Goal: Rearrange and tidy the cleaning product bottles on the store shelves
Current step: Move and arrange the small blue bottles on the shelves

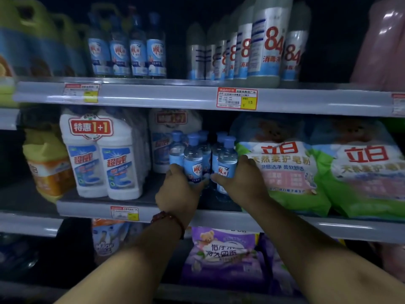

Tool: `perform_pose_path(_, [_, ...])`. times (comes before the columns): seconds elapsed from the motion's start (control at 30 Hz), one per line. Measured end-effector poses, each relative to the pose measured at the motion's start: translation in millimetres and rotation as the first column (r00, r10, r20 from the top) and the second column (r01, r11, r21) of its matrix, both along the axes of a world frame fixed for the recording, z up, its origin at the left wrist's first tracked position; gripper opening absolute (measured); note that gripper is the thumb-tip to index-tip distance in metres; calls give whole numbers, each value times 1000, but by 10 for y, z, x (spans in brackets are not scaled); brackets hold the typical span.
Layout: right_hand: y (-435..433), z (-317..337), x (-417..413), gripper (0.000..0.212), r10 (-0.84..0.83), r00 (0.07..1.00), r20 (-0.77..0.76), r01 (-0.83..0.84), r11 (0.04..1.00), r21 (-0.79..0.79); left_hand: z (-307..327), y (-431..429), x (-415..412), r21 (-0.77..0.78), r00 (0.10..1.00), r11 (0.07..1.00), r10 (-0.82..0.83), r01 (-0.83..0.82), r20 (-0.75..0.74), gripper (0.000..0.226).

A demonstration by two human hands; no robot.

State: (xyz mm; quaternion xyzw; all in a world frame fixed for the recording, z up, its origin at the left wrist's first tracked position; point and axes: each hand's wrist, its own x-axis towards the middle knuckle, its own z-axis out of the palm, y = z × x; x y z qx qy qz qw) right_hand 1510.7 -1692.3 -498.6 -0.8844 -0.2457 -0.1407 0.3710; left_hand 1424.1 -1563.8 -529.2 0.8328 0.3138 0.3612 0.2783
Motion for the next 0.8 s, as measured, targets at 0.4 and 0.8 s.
perform_pose_path(0.4, [-48, 40, -81, 44, 125, 988, -95, -120, 991, 63, 3, 213, -184, -95, 961, 961, -246, 259, 124, 34])
perform_pose_path(0.8, [-208, 426, -786, 33, 393, 918, 60, -398, 907, 142, 463, 209, -981, 118, 912, 945, -325, 305, 249, 32])
